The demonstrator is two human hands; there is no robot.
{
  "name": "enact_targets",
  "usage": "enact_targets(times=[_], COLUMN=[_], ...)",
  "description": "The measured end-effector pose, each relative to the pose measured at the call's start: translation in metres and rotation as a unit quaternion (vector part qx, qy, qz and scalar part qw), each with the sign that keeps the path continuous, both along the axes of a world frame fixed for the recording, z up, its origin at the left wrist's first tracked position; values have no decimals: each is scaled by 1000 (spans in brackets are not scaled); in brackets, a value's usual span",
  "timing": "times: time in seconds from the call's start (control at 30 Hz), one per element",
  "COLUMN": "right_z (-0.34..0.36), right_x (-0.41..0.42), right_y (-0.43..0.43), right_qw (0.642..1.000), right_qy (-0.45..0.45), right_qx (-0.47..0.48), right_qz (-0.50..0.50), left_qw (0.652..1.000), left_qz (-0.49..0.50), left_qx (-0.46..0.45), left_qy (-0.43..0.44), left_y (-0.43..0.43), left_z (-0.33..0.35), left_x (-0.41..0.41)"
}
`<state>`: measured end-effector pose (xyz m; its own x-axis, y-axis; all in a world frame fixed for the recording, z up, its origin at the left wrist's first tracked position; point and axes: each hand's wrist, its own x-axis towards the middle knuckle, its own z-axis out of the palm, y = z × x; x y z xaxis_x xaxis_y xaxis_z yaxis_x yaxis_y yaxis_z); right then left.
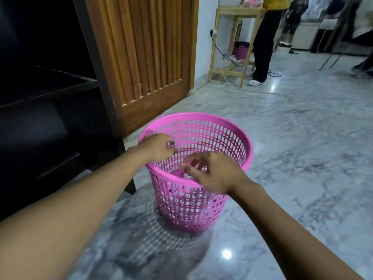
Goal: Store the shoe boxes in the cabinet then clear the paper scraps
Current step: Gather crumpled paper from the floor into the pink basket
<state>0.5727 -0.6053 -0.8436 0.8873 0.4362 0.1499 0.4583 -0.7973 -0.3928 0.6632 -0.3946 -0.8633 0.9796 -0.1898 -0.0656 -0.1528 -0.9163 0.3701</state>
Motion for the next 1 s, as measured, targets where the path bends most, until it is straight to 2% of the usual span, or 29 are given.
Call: enact_targets(times=[0.1,0.17,0.23,0.3,0.37,0.47,0.63,0.8,1.0], right_z=[-5,-8,-11,-17,-20,-21,-11,-9,-14], right_x=[30,46,52,52,50,47,33,17,8], right_y=[-13,-17,-18,-20,-24,-28,-10,31,76], right_qw=[982,956,942,944,951,956,959,945,934], right_qy=[-100,-52,33,43,17,9,48,110,159], right_qx=[-40,-59,-30,-30,-10,76,185,283,317], right_qz=[-154,-283,-334,-324,-309,-284,-207,-124,-34], left_qw=[976,952,916,886,868,839,767,700,596], left_qz=[146,260,320,352,385,446,542,626,683], left_qx=[42,-79,-230,-295,-301,-287,-306,-289,-334], left_qy=[-156,-138,-69,-59,-84,-120,-155,-188,-256], left_y=[5,5,3,3,3,5,19,45,54], left_z=[-7,-9,-12,-9,-7,-5,-1,-9,-14], left_x=[-14,-28,-35,-45,-60,-92,-162,-226,-253])
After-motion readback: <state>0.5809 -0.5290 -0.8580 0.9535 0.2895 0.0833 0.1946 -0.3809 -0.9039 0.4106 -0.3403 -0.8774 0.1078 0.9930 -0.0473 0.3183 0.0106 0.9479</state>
